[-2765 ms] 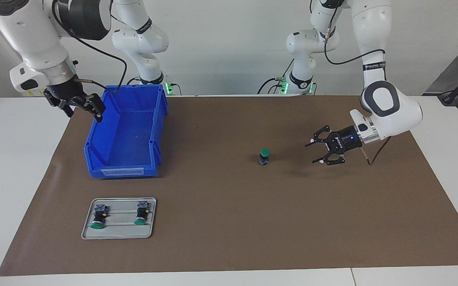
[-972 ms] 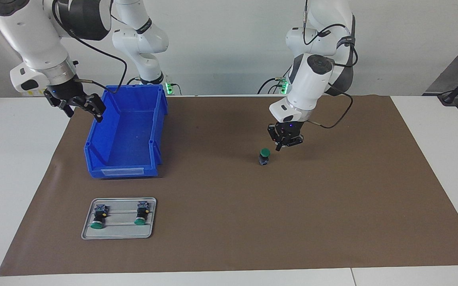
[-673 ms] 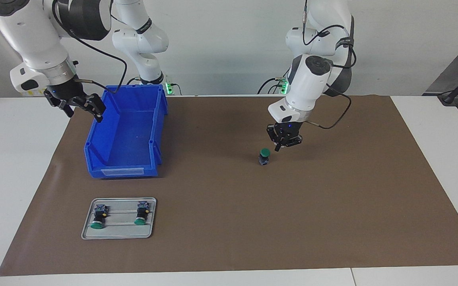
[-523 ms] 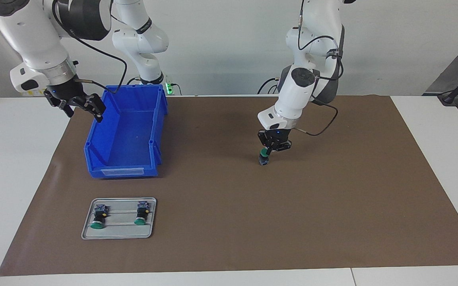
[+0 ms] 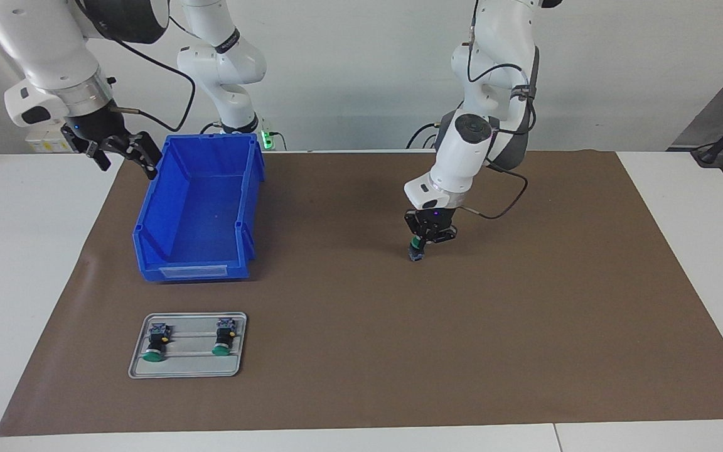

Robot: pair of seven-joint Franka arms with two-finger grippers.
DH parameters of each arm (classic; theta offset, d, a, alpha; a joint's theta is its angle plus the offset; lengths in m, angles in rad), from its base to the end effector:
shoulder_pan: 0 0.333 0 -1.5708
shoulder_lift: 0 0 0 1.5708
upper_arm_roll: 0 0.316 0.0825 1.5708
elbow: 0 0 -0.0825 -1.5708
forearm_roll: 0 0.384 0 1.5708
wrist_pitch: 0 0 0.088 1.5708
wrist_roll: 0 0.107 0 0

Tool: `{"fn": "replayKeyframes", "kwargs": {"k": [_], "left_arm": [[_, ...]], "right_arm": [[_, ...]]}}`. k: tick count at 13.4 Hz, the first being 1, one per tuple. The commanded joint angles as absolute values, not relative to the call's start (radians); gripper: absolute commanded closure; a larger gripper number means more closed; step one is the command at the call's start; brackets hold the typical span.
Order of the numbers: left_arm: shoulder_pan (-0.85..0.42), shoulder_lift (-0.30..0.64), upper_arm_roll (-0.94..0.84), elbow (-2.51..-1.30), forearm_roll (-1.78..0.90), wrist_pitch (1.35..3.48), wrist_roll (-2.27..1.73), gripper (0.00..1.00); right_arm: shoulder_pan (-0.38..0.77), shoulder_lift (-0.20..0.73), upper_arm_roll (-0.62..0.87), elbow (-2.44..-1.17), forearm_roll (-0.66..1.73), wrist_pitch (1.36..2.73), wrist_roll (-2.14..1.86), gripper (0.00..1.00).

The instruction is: Place and press button with both arms

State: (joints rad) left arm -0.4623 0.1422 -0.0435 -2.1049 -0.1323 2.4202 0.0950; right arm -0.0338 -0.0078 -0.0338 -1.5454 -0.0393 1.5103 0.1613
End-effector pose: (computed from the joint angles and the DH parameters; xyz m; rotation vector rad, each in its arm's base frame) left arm 0.5097 -0.2824 0.3680 2.9023 -0.7534 0.2230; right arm 0.5446 -0.0414 0.6356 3.0805 -0.3570 -0.0395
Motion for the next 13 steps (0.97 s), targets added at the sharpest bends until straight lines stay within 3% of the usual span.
{"fn": "replayKeyframes", "kwargs": {"k": [1,5,9,10,11,13], "left_arm": [[-0.471,0.117,-0.031,-2.102,-0.109,2.395,0.072,1.00],[-0.444,0.075,-0.018,-2.054,-0.109,2.296,0.072,1.00],[-0.281,0.044,-0.018,-1.987,-0.109,2.102,0.072,0.99],[-0.234,0.046,-0.018,-1.958,-0.109,2.088,0.077,0.37],[-0.204,0.032,-0.020,-1.954,-0.109,2.082,0.081,0.01],[-0.158,0.002,-0.017,-1.944,-0.107,2.048,0.081,0.00]], "right_arm": [[-0.043,-0.029,-0.031,-1.552,-0.011,1.486,0.161,0.00],[-0.038,-0.043,-0.032,-1.591,-0.017,1.525,0.160,0.00],[-0.038,-0.044,-0.032,-1.594,-0.017,1.526,0.160,0.00],[-0.035,-0.044,-0.032,-1.594,-0.017,1.529,0.160,0.00],[-0.035,-0.044,-0.031,-1.594,-0.017,1.529,0.160,0.00],[-0.035,-0.044,-0.032,-1.594,-0.017,1.529,0.160,0.00]]}}
